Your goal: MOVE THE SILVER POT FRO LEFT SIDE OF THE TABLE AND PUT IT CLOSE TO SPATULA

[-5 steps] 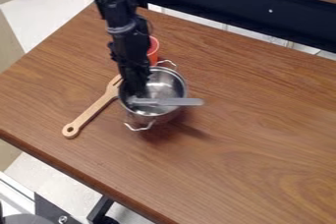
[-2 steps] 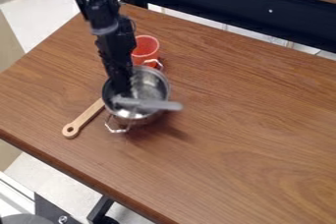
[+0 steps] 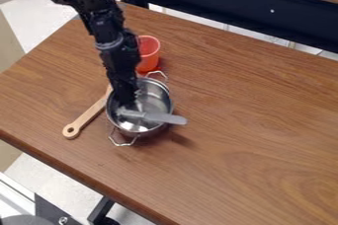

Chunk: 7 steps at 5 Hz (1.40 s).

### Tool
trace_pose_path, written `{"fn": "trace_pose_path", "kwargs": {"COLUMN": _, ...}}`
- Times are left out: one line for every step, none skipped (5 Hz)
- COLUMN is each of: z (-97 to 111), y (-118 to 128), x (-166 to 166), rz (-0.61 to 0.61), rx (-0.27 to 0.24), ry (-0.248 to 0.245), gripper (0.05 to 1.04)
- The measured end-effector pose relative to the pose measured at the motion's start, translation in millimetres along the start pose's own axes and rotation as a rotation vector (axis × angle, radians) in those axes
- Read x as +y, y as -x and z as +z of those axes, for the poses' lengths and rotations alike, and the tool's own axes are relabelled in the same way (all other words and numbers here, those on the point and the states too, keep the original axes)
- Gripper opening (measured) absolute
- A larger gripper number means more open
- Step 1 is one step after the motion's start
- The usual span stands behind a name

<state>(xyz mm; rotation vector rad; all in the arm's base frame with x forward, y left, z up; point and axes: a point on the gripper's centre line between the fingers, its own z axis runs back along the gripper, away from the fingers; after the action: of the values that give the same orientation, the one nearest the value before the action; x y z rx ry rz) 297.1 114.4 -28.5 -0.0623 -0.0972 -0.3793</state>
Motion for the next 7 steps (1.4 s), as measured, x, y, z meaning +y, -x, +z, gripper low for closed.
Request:
{"fn": "trace_pose_path", "kwargs": {"z": -1.4, "y": -4.1, "x": -0.7, "rz": 0.001, "rx": -0.007, "ry": -0.014, "gripper": 0.061}}
{"fn": "trace_pose_path", "kwargs": {"z": -5.0, "y": -3.6, "x": -1.3, "rz": 0.005, "rx": -0.011, "ry": -0.022, "gripper": 0.061}}
{"fn": "trace_pose_path", "kwargs": {"z": -4.9, "y": -3.6, "x": 0.0, "rz": 0.009, "rx": -0.011, "ry": -0.031, "gripper": 0.086}}
{"fn": "trace_pose_path", "kwargs": {"z": -5.4, "y": -3.6, "x": 0.9, "rz": 0.027, "rx": -0.012, "ry": -0.036, "gripper": 0.245}}
{"fn": "trace_pose_path", "kwargs": {"z": -4.9, "y": -4.0, "x": -0.1, "rz": 0.039, "rx": -0.014, "ry": -0.03, "gripper": 0.504}}
{"fn": "trace_pose_path", "kwargs": {"z": -4.7, "y": -2.5, "x": -4.3, "rz": 0.061, "rx": -0.017, "ry": 0.01, "gripper": 0.804}}
{"fn": "trace_pose_path", "kwargs": {"z": -0.2, "y": -2.0, "x": -6.4, "rz": 0.099, "rx": -0.02, "ry": 0.04, "gripper": 0.999}}
